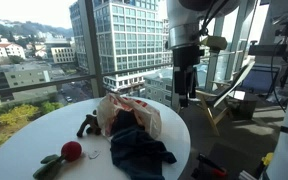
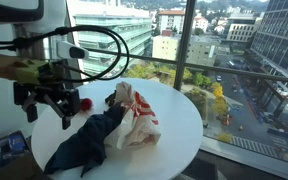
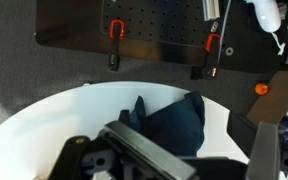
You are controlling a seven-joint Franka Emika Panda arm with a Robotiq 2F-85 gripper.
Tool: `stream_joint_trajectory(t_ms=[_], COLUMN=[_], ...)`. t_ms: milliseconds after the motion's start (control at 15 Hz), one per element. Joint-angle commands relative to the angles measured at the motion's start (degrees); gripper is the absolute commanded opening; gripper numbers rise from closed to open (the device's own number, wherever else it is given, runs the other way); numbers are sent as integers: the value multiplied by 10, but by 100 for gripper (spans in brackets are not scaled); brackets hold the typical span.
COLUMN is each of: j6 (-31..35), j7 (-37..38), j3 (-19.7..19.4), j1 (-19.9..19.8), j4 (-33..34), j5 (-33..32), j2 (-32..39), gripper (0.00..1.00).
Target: Pick up the black shirt from the plastic and put it on the table, pick up the peach shirt from the plastic and put it on the table, pick up the pink shirt from the plastic and put it on the table, pick up the green apple toy from the plastic and put it on the table
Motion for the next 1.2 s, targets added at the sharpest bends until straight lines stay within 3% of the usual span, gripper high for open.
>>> stream_joint_trajectory(t_ms=[0, 667, 867, 1133], j6=[-1, -1, 52, 179], j7=[0, 0, -20, -11], j3=[1, 1, 7, 36], j1=[0, 0, 29, 63], j4=[1, 1, -2, 18], j5=[0, 0, 17, 19], j2=[0, 0, 52, 147], gripper=[100, 100, 100, 100])
